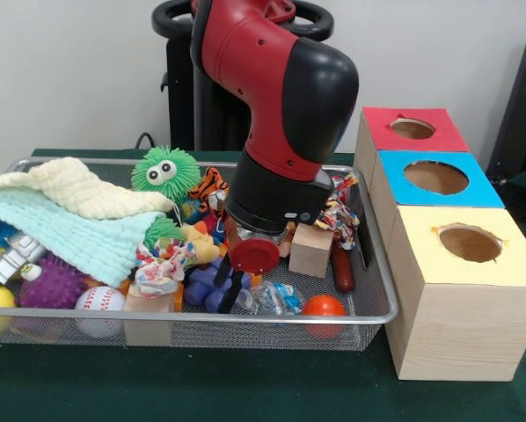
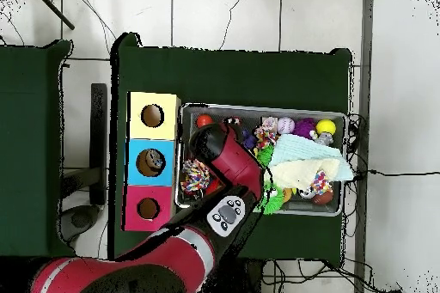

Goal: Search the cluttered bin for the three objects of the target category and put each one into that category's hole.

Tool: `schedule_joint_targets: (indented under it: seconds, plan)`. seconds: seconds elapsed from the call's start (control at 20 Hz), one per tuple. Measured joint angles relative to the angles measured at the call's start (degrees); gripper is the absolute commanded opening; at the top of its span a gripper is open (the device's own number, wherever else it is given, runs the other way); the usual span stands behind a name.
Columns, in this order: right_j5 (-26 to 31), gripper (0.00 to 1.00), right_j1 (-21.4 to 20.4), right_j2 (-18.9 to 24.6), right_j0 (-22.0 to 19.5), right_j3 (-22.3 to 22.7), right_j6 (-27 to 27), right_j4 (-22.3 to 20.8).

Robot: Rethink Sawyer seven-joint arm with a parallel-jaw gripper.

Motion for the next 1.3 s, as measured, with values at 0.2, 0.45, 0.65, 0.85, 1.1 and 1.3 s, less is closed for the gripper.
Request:
schedule_joint_targets:
  seconds: [0.2,0.45,0.65,0.85,1.1,1.3]
  plan:
    - [0.0,1.0,-0.17,0.18,-0.19,0.13,0.0,0.0]
    - [0.0,1.0,-0.18,0.2,-0.17,0.15,0.0,0.0]
    - [0.0,1.0,-0.18,0.2,-0.04,0.14,0.0,0.0]
    - [0.0,1.0,-0.15,0.2,0.11,0.14,0.0,0.0]
    - [-0.01,1.0,-0.15,0.19,0.34,0.15,0.0,0.0]
    - [-0.01,1.0,-0.1,0.19,0.87,0.15,0.0,0.0]
